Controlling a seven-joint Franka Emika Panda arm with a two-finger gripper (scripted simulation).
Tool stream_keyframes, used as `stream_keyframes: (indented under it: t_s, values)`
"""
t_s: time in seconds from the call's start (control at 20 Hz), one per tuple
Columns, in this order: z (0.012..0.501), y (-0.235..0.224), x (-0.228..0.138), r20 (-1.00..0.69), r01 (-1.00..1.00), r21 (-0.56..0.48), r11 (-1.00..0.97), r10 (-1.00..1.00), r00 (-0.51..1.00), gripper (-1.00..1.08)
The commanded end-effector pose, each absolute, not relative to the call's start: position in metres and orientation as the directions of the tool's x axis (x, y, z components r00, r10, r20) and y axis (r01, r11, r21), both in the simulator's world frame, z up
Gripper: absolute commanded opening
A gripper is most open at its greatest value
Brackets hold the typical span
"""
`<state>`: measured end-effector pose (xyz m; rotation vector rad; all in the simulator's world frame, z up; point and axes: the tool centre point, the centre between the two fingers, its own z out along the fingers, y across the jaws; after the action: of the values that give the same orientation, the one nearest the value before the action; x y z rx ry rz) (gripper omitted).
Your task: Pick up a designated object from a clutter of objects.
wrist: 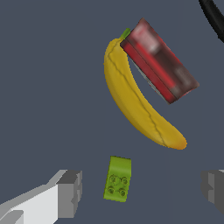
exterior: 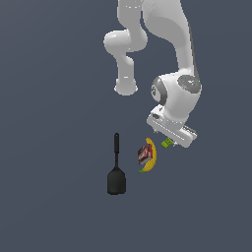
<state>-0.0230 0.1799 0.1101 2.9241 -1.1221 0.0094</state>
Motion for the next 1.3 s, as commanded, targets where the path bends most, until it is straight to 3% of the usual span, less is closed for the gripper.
stream_keyframes:
  t_s: [0.0, 0.6, 1.25]
  values:
    - [0.1, 0.19, -0.029, 0.008, -0.698, 0.005, -0.716, -0.698, 0.716, 1.0]
    - [0.067, 0.22, -0.052, 0.002, -0.781, 0.001, -0.624, -0.781, 0.624, 1.0]
    - [0.056, 0.224, -0.056, 0.0, -0.791, 0.0, -0.611, -0.791, 0.611, 1.0]
